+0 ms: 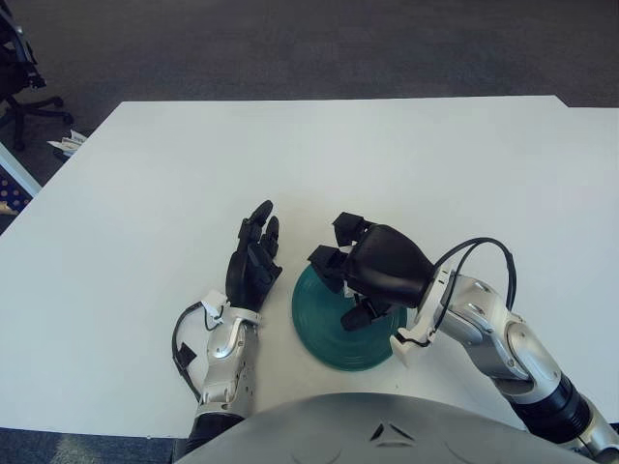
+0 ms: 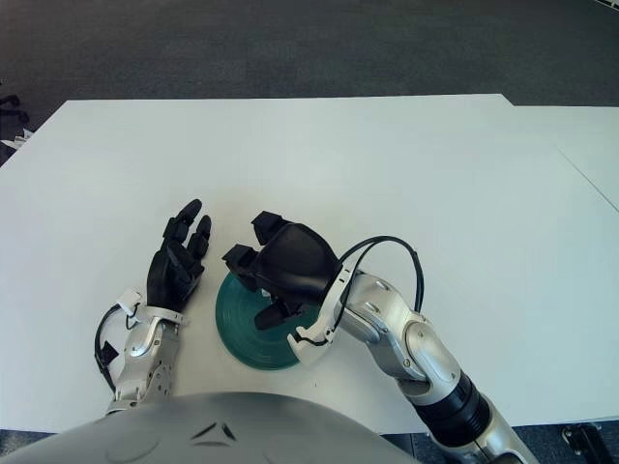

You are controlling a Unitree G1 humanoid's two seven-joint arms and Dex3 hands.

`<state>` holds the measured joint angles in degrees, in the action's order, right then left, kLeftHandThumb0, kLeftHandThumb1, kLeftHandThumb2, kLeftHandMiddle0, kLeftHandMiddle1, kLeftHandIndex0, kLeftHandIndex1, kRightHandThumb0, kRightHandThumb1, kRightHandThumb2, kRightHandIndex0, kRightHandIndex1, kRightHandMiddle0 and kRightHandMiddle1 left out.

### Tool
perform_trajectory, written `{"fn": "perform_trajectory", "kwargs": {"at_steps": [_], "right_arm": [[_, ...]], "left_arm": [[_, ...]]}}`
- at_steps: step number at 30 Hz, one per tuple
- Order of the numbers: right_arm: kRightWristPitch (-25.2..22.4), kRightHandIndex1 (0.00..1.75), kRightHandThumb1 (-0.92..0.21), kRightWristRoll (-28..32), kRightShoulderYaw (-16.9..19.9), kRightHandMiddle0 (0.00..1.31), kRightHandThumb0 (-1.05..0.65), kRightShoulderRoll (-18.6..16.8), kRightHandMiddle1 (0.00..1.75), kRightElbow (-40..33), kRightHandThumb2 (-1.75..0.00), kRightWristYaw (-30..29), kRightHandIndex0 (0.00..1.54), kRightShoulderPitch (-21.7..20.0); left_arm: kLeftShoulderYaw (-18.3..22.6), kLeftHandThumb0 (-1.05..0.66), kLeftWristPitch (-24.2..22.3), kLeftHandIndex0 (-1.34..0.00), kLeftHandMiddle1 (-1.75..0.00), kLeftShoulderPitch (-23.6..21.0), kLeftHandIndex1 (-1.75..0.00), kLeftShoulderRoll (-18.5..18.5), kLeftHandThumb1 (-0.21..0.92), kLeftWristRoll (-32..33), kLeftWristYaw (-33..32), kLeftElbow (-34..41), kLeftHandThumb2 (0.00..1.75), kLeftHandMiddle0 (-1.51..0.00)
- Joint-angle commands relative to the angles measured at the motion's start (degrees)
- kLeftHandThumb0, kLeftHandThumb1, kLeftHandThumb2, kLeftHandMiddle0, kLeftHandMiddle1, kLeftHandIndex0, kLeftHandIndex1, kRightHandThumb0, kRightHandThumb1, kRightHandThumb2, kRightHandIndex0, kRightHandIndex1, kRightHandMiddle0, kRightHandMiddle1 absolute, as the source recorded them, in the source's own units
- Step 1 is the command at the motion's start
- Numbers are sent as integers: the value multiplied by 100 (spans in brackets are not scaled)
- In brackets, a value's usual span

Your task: Put the charger into the plate.

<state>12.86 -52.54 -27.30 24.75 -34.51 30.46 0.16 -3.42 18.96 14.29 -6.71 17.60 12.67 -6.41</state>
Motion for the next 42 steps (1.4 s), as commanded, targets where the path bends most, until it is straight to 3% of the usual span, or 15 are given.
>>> {"fn": "perform_trajectory", "kwargs": {"at_steps": [1, 14, 21, 23, 27, 29, 30, 32, 35, 36, 38, 39, 42], "right_arm": [[-42, 175, -48, 31, 18, 48, -43, 40, 175, 51, -111, 192, 105, -64], [-71, 175, -43, 19, 45, 52, -45, 44, 175, 79, -117, 365, 111, -79], [-83, 175, -42, 14, 26, 53, -45, -71, 175, 142, -118, 179, 111, 34], [-134, 175, -49, -13, 27, 48, -43, -113, 175, 116, -110, 164, 104, 106], [-214, 175, -81, -125, 56, 28, -38, -111, 175, -7, -67, 234, 64, 219], [-237, 175, -86, -141, 72, 22, -61, -82, 164, -58, -71, 307, 43, 237], [-243, 163, -88, -135, 77, 18, -73, -66, 157, -76, -76, 339, 31, 241], [-233, 146, -90, -89, 91, 15, -85, -25, 149, -97, -81, 391, 20, 243], [77, 118, -91, 209, 218, 7, -96, 232, 136, 13, -88, 297, 11, 207], [191, 103, -92, 300, 259, 5, -98, 314, 118, 63, -89, 249, 10, 193], [397, 49, -92, 450, 326, 2, -102, 437, 73, 159, -96, 153, 14, 173], [563, 34, -92, 539, 362, 1, -103, 511, 60, 243, -97, 48, 15, 169], [987, 12, -92, 703, 430, 0, -104, 636, 26, 457, -103, -258, 10, 143]], "left_arm": [[-74, -105, -57, -4, 0, 156, -68, -256, 92, -28, -82, -98, 102, -20], [-102, -105, -43, -4, 0, 142, -68, -260, 92, -36, -114, -116, 102, -20], [-118, -105, -29, -4, 0, 138, -68, -271, 92, -48, -127, -134, 102, -20], [-122, -105, -23, -4, 0, 135, -68, -274, 92, -51, -131, -143, 102, -20], [-135, -105, -11, -4, 0, 129, -68, -279, 92, -57, -143, -159, 102, -20], [-141, -105, -5, -4, 0, 125, -68, -278, 92, -57, -151, -164, 102, -20], [-145, -105, -2, -4, 0, 123, -68, -276, 92, -57, -155, -168, 102, -20], [-152, -105, 4, -4, 0, 120, -68, -272, 92, -54, -163, -172, 102, -20], [-166, -105, 17, -4, 0, 121, -68, -275, 92, -59, -173, -183, 102, -20], [-169, -105, 19, -4, 0, 120, -68, -275, 92, -59, -176, -185, 102, -20], [-176, -105, 24, -4, 0, 116, -68, -276, 92, -61, -183, -192, 102, -20], [-179, -105, 26, -4, 0, 115, -68, -277, 92, -62, -187, -195, 102, -20], [-186, -105, 32, -4, 0, 107, -69, -278, 92, -64, -195, -205, 102, -20]]}}
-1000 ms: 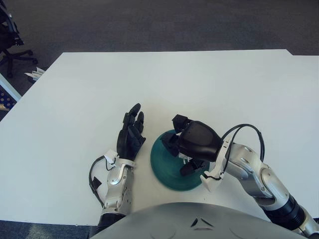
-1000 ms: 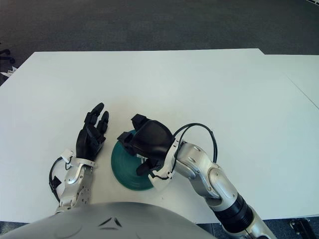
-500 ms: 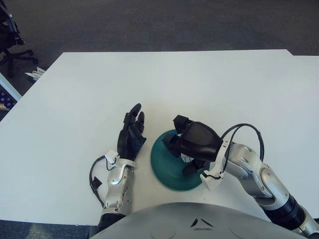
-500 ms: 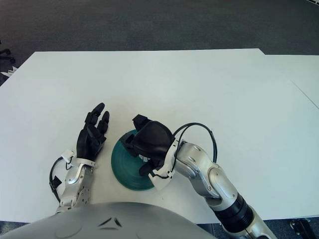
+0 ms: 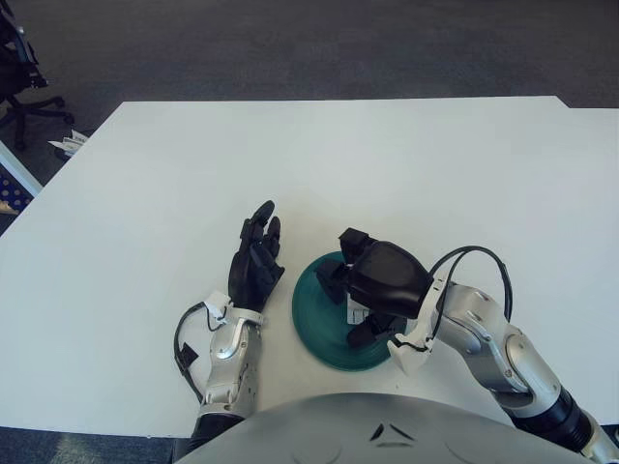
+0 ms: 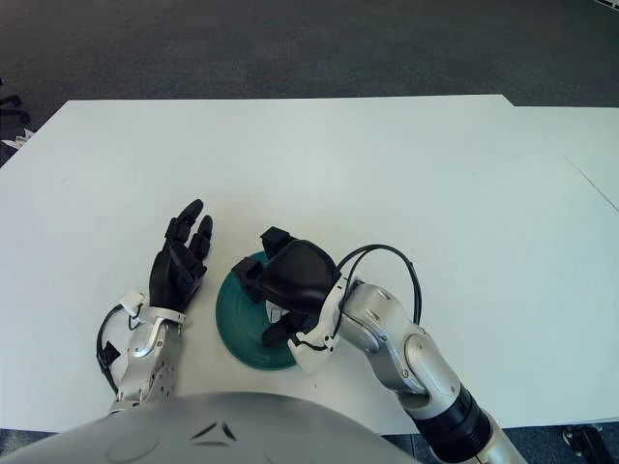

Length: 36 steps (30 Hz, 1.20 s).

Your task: Put the charger into the plate.

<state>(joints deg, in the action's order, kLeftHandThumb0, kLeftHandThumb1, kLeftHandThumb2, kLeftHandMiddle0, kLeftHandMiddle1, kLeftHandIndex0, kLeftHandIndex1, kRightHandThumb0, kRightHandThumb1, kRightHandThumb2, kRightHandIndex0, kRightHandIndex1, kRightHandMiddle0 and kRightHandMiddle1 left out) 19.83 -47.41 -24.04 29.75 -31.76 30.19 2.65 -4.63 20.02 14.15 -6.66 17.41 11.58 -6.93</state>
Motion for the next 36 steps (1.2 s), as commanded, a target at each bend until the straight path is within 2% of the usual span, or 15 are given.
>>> {"fn": "perform_trajectory", "kwargs": {"at_steps": [1, 3, 6, 14, 21, 28, 32, 36], "right_arm": [[426, 10, -92, 189, 122, 0, -104, 164, 23, 266, -104, -360, 10, -113], [619, 4, -92, 172, 148, 0, -105, 204, 9, 394, -106, -557, 6, -124], [802, 1, -92, 86, 163, 0, -105, 186, 3, 550, -107, -818, 3, -154], [1162, 0, -92, -288, 355, 0, -105, 97, 0, 643, -106, -1748, 0, -78], [1159, 0, -92, -268, 529, 0, -105, 142, 0, 703, -102, -1878, 0, -28], [432, 0, -92, 186, 688, 0, -105, -83, 0, 533, -102, -1338, 0, 87], [-811, 0, -92, 629, 824, 0, -105, -464, 0, 144, -103, -520, 0, 174], [-1692, 0, -92, 1105, 1168, 0, -105, -752, 0, 348, -101, -329, 1, 155]], "left_arm": [[-67, -105, -70, -4, 0, 119, -69, -283, 92, -45, -89, -159, 102, -20], [-69, -105, -65, -4, 0, 116, -69, -283, 92, -45, -92, -165, 102, -20], [-71, -105, -60, -4, 0, 109, -69, -284, 92, -46, -96, -176, 102, -20], [-86, -105, -30, -4, 0, 88, -69, -299, 92, -61, -112, -227, 102, -20], [-111, -105, 19, -4, 0, 67, -69, -320, 92, -81, -133, -294, 102, -20], [-153, -105, 110, -4, 0, 46, -69, -359, 92, -118, -162, -405, 102, -20], [-179, -105, 135, -4, 0, 29, -69, -369, 92, -134, -194, -438, 102, -20], [-200, -105, 162, -4, 0, 31, -69, -370, 92, -137, -208, -463, 102, -20]]}}
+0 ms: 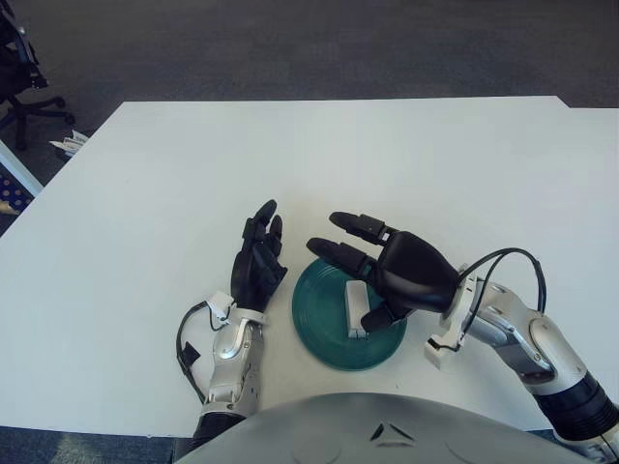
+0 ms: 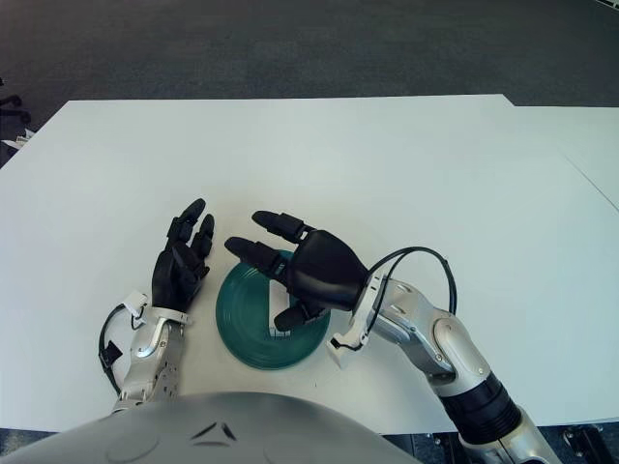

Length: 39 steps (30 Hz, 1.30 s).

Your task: Put the charger into the plate.

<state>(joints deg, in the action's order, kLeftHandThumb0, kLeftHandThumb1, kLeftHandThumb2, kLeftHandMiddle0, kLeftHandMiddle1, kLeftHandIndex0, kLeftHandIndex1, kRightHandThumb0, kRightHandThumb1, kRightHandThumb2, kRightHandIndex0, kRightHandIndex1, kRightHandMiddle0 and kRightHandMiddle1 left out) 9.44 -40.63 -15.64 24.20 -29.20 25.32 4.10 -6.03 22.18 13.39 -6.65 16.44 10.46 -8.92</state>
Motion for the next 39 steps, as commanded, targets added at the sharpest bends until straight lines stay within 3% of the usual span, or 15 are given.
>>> {"fn": "perform_trajectory", "kwargs": {"at_steps": [1, 7, 10, 13, 16, 19, 22, 25, 31, 39], "right_arm": [[-942, 1, -92, 663, 513, 0, -105, -351, 0, 178, -99, 114, 2, 56], [-1704, 1, -92, 1199, 899, 0, -105, -741, 0, 258, -92, -108, 3, 169], [-1982, 1, -92, 1726, 1344, 3, -105, -1213, 1, 415, -88, -575, 4, 239], [-2003, 1, -92, 2167, 1586, 7, -105, -1700, 4, 492, -86, -1071, 5, 465], [-1815, 1, -92, 2442, 1669, 9, -105, -1917, 5, 602, -84, -1364, 6, 753], [-1676, 2, -92, 3184, 2001, 12, -105, -2234, 8, 870, -84, -1483, 9, 999], [-1842, 1, -92, 3886, 2261, 5, -103, -2454, 33, 988, -83, -1463, 14, 1024], [-1889, 1, -92, 4480, 2613, 1, -100, -2492, 47, 1309, -82, -1417, 18, 985], [-2036, 0, -92, 5211, 2995, 0, -99, -2458, 58, 1714, -78, -1399, 19, 859], [-1895, 0, -92, 5460, 3021, 0, -99, -2400, 65, 2019, -74, -1411, 19, 880]], "left_arm": [[-110, -105, -114, -4, 0, 161, -69, -400, 92, -147, -236, -150, 102, -20], [-442, -105, -585, -7, -1, 461, -71, -516, 92, -765, -1058, 500, 104, -21], [-483, -105, -567, -12, -1, 274, -77, -338, 92, -833, -1016, 219, 104, -23], [-566, -105, -452, -16, 0, 246, -81, -181, 92, -901, -900, 139, 104, -22], [-606, -105, -385, -17, 0, 268, -83, -112, 92, -907, -827, 120, 105, -21], [-603, -105, -299, -18, 0, 297, -87, -52, 92, -875, -745, 95, 105, -20], [-548, -105, -209, -19, 0, 304, -89, -26, 92, -837, -692, 25, 105, -20], [-459, -105, -157, -19, -1, 263, -90, -3, 92, -740, -605, -85, 105, -22], [-307, -105, -203, -20, -2, 292, -90, 9, 92, -479, -430, -149, 103, -25], [-285, -105, -604, -30, -3, 557, -93, -49, 92, -332, -545, 303, 99, -30]]}}
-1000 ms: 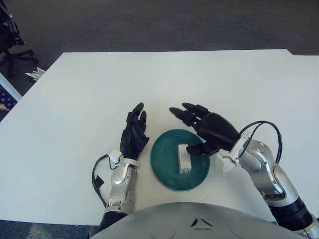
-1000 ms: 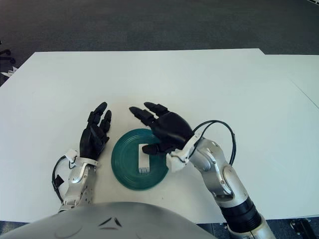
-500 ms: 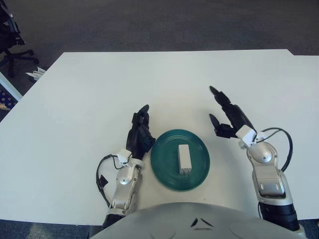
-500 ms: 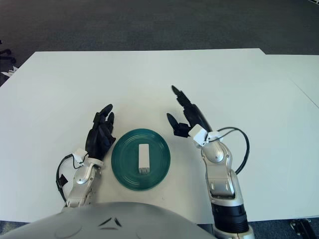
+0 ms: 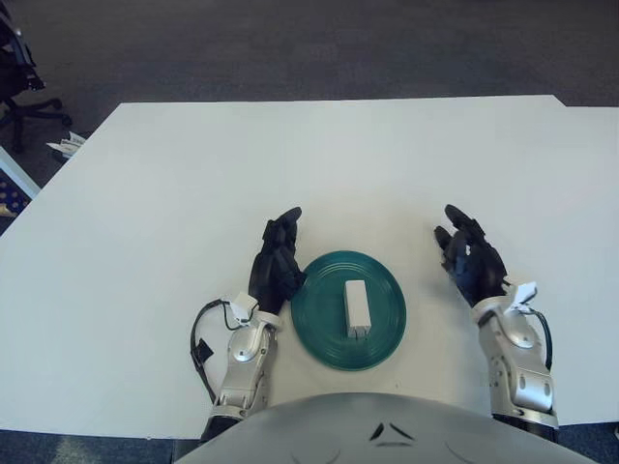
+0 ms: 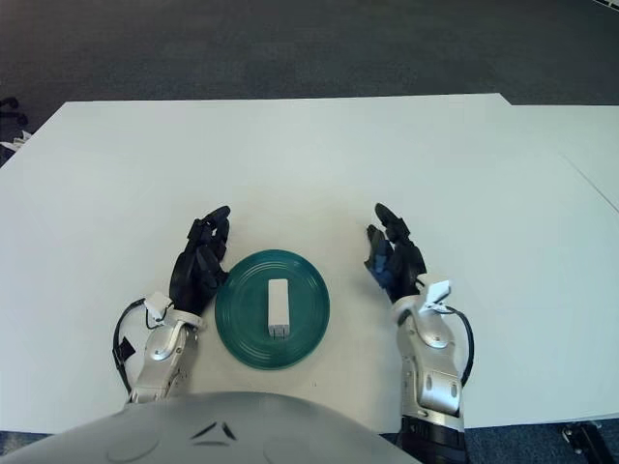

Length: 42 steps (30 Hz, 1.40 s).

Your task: Put the charger into the plate.

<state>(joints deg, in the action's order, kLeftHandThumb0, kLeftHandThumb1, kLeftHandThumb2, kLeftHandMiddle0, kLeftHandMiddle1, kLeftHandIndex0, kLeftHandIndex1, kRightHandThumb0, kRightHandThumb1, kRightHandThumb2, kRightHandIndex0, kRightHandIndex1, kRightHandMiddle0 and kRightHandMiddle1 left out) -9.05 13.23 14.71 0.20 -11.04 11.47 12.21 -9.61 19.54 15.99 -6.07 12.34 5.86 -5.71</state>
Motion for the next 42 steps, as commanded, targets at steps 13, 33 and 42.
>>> {"fn": "perform_trajectory", "kwargs": {"at_steps": [13, 33, 42], "right_arm": [[490, 0, -92, 504, -189, 0, -98, -180, 63, 763, -70, 266, 17, 447], [904, 2, -92, 387, -405, 2, -98, -154, 75, 1209, -67, 208, 26, 588], [1240, 3, -92, 190, -549, 4, -99, -80, 78, 1344, -68, 209, 29, 603]], "left_arm": [[328, -105, -505, -19, -1, 232, -84, -46, 92, 324, 40, -71, 99, -28], [548, -105, -573, -4, 0, 226, -74, 74, 92, 251, 245, -175, 102, -23], [527, -105, -761, 0, 0, 346, -71, 33, 92, 119, 134, 46, 103, -21]]}}
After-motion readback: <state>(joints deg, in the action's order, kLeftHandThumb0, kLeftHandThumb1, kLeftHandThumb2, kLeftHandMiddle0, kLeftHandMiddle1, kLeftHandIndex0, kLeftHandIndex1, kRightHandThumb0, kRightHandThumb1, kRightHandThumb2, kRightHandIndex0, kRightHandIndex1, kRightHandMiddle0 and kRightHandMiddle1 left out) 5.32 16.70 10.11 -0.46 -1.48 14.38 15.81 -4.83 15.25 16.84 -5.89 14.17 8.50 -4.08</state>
